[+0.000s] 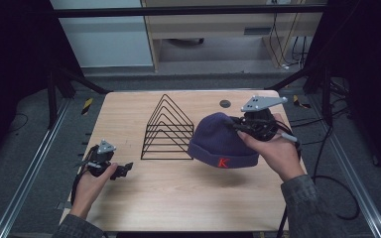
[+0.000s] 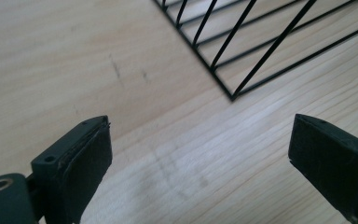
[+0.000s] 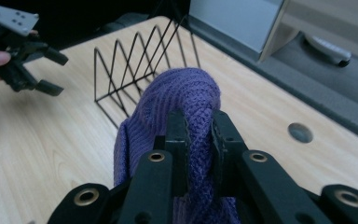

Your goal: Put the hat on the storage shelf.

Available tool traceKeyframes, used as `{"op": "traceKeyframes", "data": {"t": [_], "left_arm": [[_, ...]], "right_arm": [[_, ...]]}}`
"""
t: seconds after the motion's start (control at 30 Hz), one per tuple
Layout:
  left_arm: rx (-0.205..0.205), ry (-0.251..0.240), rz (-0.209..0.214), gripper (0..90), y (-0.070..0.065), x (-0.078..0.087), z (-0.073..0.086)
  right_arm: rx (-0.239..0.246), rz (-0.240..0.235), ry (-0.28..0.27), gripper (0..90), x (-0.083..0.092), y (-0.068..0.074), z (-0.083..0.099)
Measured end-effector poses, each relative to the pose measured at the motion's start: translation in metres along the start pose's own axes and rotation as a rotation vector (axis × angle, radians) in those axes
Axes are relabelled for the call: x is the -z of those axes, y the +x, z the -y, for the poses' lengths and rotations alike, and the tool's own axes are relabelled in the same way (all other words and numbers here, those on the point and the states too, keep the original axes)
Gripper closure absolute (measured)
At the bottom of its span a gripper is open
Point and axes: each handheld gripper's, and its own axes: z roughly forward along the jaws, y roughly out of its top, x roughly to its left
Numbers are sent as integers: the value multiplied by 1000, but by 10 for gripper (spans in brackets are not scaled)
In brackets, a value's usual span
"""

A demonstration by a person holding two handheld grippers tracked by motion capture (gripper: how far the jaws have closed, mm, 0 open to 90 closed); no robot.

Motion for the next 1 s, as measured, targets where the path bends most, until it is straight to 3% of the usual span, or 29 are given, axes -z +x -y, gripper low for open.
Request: {"op": "traceKeyframes", "data": {"t": [0.1, 0.2, 0.47, 0.57, 0.67, 1.0], "left_arm": [[-15, -47, 7, 54, -2, 11, -12], [23, -97, 50, 56, 0, 23, -30], [-24, -147, 120, 56, -4, 51, -84], [-33, -163, 144, 56, -9, 55, -98], [-53, -147, 142, 59, -14, 55, -109], [-79, -199, 197, 97, -25, 59, -140]], "right_arm": [[-8, 10, -22, 796, 6, -5, -10], [-10, 24, -35, 796, 10, -8, -20], [-9, 37, -64, 795, 11, -12, -44], [-12, 35, -77, 796, 9, -13, -54], [-6, 38, -88, 795, 7, -13, -64], [8, 43, -112, 795, -7, -10, -98]]}}
